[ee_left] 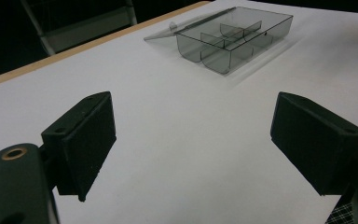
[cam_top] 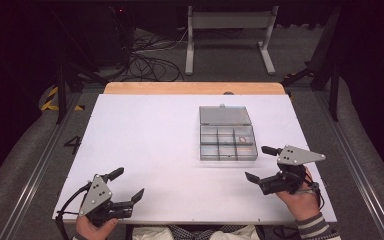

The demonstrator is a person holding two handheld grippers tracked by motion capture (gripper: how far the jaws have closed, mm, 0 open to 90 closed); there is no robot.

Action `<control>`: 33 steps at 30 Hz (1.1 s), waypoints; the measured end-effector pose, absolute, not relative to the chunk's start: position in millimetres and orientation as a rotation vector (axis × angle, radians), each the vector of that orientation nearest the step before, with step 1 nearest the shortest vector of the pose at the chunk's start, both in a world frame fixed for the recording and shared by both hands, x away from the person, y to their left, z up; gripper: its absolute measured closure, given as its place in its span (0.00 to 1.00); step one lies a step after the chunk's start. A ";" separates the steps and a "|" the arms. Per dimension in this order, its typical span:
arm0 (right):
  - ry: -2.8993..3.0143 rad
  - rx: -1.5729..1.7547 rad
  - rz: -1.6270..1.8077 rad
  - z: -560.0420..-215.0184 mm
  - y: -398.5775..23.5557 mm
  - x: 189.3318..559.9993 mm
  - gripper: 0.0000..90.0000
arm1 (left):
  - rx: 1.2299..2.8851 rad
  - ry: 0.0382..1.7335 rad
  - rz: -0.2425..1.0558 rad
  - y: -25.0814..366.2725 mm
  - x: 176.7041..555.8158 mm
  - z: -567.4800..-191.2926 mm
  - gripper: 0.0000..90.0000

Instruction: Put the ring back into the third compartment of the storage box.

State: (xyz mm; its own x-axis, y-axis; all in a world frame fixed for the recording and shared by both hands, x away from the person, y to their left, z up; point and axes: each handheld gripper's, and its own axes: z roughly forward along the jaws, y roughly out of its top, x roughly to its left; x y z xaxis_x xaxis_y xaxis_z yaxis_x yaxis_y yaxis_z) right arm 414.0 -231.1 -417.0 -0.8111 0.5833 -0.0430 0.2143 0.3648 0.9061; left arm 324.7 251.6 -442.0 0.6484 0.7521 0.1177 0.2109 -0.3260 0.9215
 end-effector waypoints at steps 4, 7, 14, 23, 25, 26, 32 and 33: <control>2.281 0.693 1.429 -422.2 -234.6 409.1 0.02 | 1.873 0.752 0.689 251.5 324.0 -442.0 0.16; 2.289 0.689 1.436 -426.9 -237.4 406.9 0.01 | 1.869 0.758 0.685 252.0 322.8 -442.0 0.16; 2.298 0.730 1.450 -439.1 -244.3 403.4 0.00 | 1.862 0.763 0.678 253.7 320.1 -442.0 0.16; 2.307 0.760 1.455 -454.1 -250.5 401.5 0.00 | 1.865 0.767 0.680 255.3 319.1 -443.0 0.16; 2.294 0.757 1.460 -457.3 -252.2 400.4 0.00 | 1.867 0.767 0.675 255.5 319.0 -443.3 0.16; 2.289 0.759 1.464 -459.0 -253.2 400.4 0.00 | 1.869 0.769 0.672 255.5 318.9 -443.5 0.16; 2.312 0.771 1.457 -467.0 -258.0 400.5 0.00 | 1.876 0.769 0.681 256.1 318.9 -444.2 0.15; 2.317 0.772 1.452 -468.1 -258.5 400.6 0.00 | 1.875 0.767 0.686 256.1 319.2 -444.8 0.15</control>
